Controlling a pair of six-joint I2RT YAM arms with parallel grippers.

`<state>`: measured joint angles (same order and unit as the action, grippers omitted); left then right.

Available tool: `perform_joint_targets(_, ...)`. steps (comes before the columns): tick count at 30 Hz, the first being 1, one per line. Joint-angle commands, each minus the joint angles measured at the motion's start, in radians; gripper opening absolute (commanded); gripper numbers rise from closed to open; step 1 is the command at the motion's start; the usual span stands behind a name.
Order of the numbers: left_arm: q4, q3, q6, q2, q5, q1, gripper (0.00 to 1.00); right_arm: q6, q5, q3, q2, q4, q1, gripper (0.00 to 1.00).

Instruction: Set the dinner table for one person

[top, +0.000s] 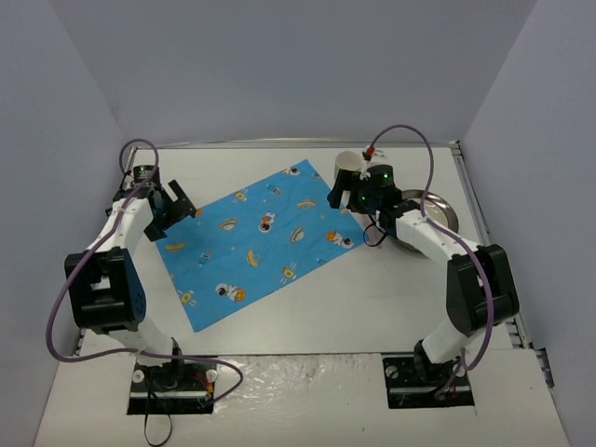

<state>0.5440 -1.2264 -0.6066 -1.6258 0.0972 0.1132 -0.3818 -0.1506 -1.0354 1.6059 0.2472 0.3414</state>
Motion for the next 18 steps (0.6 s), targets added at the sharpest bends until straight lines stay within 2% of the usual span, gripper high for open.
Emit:
perform_joint_targets(1, 0.010, 0.008, 0.008, 0.115, 0.014, -0.022, 0.94, -0.017, -0.013, 0.027, -0.102, -0.003, 0.010, 0.94)
perform_joint_targets(8, 0.022, 0.125, 0.019, 0.236, 0.000, -0.039, 0.94, -0.052, -0.061, 0.138, -0.239, -0.011, -0.016, 0.94)
perform_joint_targets(12, -0.010, 0.195, 0.037, 0.253, -0.013, -0.044, 0.94, -0.075, -0.162, 0.153, -0.177, 0.013, -0.009, 0.93)
perform_joint_targets(18, -0.097, 0.214, 0.029, 0.137, -0.012, -0.044, 0.92, -0.174, -0.198, 0.179, -0.020, 0.240, 0.024, 0.86)
